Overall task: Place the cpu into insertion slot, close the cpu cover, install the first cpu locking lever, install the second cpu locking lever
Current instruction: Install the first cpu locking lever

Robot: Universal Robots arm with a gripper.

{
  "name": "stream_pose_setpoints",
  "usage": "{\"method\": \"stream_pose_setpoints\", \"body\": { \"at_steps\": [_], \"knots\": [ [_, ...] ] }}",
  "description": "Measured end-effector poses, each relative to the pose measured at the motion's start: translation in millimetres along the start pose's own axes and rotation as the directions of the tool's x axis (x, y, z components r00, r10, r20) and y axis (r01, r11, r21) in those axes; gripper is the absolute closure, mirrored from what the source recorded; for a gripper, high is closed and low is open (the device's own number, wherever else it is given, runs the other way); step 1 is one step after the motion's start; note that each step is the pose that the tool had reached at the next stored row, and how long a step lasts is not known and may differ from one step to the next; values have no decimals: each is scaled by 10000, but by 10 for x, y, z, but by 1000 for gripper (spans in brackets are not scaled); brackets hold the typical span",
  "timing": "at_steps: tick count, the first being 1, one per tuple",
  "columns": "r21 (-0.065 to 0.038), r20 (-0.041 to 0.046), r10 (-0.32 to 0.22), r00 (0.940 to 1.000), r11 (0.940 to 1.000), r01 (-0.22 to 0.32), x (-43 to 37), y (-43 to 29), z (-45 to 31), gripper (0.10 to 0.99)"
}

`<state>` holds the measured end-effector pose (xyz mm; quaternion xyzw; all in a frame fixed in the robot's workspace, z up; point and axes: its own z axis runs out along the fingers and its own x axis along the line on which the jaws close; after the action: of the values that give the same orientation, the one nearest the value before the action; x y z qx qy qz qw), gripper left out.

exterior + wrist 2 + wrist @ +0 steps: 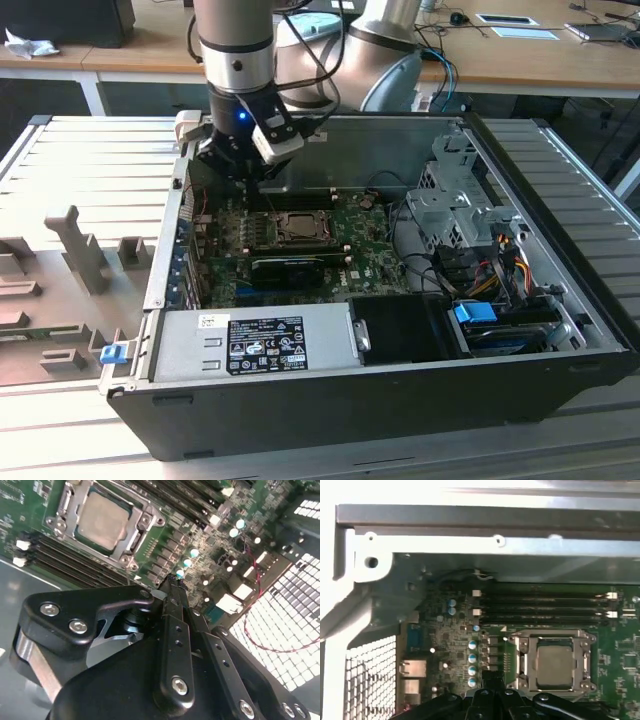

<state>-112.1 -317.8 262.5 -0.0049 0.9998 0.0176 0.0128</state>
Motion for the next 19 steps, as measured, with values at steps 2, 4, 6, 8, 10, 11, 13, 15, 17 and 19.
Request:
{"method": "stream_pose_setpoints", "body": {
  "at_steps": [2, 4, 6, 8, 10, 11, 13, 15, 17, 19],
  "knots": [
    [-1, 0, -1, 10000, 10000, 1, 2, 35, 9, 980],
    [0, 0, 0, 10000, 10000, 0, 2, 98, 21, 980],
    [-1, 0, -2, 10000, 10000, 2, 2, 207, 45, 980],
    [0, 0, -7, 10000, 10000, 7, 1, 260, 57, 980],
    [0, 0, -15, 10000, 10000, 15, -1, 307, 65, 980],
    [-2, 0, -19, 10000, 10000, 19, -12, 314, 67, 980],
    [-1, -1, -19, 10000, 10000, 19, -55, 316, 70, 980],
    [-1, -1, -21, 10000, 10000, 21, -102, 315, 72, 980],
    [-1, -1, -19, 10000, 10000, 19, -155, 315, 75, 980],
    [-2, -1, -19, 10000, 10000, 19, -307, 313, 88, 980]
  ]
}}
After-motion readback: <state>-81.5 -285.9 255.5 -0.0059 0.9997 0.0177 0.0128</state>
